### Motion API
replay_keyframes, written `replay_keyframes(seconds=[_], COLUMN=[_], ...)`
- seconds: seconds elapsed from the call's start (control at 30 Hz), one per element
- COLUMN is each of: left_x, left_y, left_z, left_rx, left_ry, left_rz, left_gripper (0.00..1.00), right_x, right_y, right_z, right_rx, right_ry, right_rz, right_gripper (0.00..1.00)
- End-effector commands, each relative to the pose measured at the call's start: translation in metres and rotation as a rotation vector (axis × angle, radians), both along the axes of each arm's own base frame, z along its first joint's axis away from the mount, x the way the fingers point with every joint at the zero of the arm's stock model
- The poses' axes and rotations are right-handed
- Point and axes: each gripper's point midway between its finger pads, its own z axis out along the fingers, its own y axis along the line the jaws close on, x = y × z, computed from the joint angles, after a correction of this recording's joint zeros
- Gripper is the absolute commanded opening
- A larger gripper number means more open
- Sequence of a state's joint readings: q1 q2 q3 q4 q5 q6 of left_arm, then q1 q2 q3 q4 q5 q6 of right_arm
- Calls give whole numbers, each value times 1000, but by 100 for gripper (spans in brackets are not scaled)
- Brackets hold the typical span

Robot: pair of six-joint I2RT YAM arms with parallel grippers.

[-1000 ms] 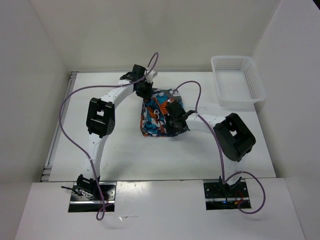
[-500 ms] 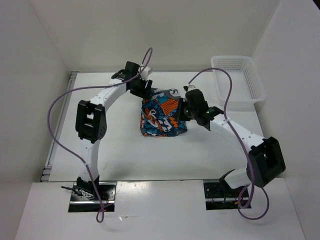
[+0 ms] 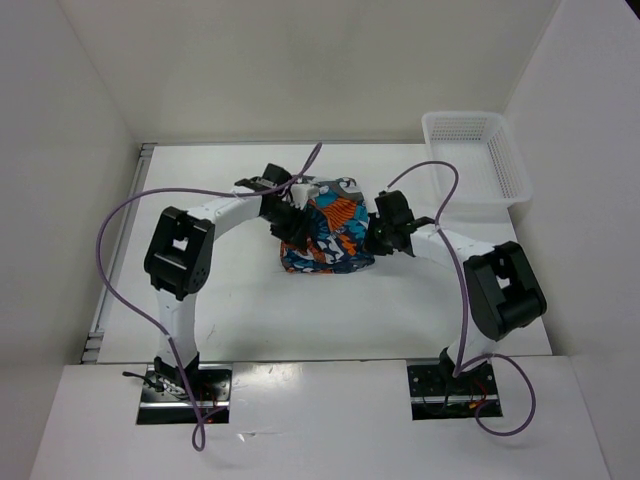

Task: Fold and stack the shorts
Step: Fold the shorts

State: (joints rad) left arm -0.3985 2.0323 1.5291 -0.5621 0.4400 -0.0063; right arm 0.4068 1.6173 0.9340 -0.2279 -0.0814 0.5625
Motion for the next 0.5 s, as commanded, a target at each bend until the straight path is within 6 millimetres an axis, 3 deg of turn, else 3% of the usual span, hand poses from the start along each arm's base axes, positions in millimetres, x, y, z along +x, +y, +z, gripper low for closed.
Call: replay_keyframes(seconds=[0.0,0.1,0.2,0.37,0.47], left_x=[-3,-12,-14,-24,-30], left_y=[5,15,28,48,50], left_z=[-8,-30,-33,-21,-18], left_rx=[-11,41,85,103,105], left_ry=[4,32,38,40,46], left_rz=[0,17,44,80,80], left_gripper=[53,39,25,23,25], right_x=[6,-2,-3,-7,-8], right_y=[5,4,2,-21,-18], right_z=[-8,-27,-31,-36,-27], right_rx=[47,38,26,-35,-12], right_ry=[-13,43,58,65,63], right_rz=[-20,-25,-41,-110,-75], right_gripper=[3,0,0,0,0])
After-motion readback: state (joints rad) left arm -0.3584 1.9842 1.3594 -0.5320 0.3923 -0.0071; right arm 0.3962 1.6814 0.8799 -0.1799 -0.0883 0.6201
